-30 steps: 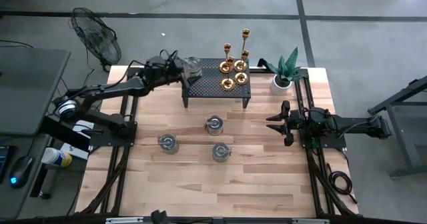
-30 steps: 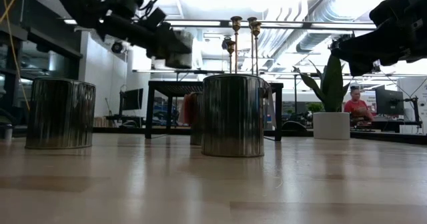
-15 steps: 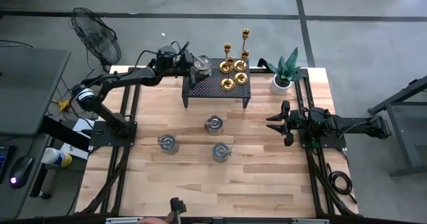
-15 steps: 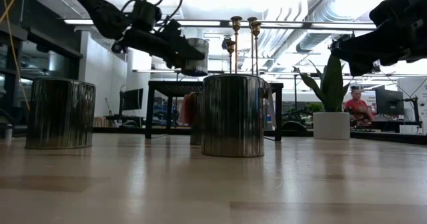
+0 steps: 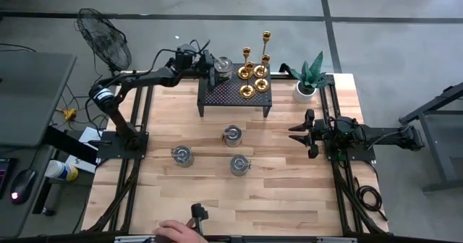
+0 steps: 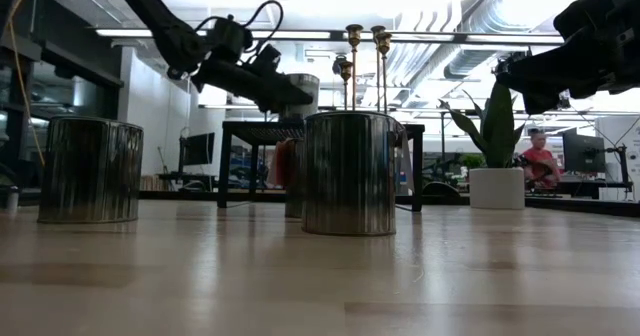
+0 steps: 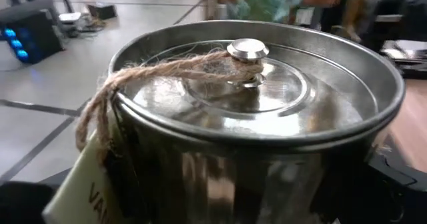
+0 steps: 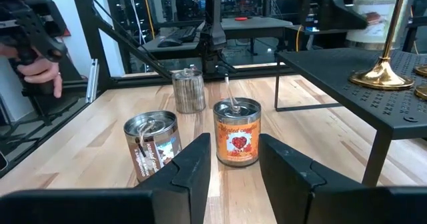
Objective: Pick & Place candle stick holders
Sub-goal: Put the scented candle on the shelf
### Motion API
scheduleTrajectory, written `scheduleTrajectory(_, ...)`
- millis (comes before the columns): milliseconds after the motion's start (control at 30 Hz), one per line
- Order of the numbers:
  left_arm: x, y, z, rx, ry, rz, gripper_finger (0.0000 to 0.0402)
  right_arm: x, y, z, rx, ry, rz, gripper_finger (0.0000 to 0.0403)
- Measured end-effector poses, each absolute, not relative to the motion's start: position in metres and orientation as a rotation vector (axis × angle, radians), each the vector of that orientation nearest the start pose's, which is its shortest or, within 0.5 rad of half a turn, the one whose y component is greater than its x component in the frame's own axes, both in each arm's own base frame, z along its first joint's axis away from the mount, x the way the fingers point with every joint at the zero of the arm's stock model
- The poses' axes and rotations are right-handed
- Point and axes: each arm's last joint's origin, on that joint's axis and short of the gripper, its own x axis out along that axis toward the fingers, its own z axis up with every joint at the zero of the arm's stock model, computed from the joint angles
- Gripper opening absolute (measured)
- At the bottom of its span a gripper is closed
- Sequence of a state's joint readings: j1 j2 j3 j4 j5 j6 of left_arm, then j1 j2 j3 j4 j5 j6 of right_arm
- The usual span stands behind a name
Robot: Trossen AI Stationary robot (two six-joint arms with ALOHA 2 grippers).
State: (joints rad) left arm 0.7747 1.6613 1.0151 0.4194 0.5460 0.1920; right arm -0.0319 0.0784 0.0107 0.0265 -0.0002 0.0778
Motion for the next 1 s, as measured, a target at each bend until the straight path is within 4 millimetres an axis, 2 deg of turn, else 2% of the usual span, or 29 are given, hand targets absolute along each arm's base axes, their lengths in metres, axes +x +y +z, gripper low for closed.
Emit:
scheduleTrajectory(167,0.275,0.256,0.248,0.058,0.185,0.194,0.0360,0.102,-0.003,0.163,0.079,0.040,-0.034,0.0117)
scheduleTrajectory(333,0.278,0.265,0.240,0.038,0.198,0.159,0.0360,0.102,-0.003,0.164,0.078,0.040,-0.033,0.0117)
scheduleTrajectory(767,0.274,0.275,0.231,0.040,0.200,0.123,0.0360,0.102,-0.003,0.163,0.079,0.040,-0.034,0.0117)
scheduleTrajectory(1000,0.273,0.280,0.229,0.099,0.181,0.133,0.0360,0.102,-0.003,0.163,0.078,0.040,-0.034,0.0117)
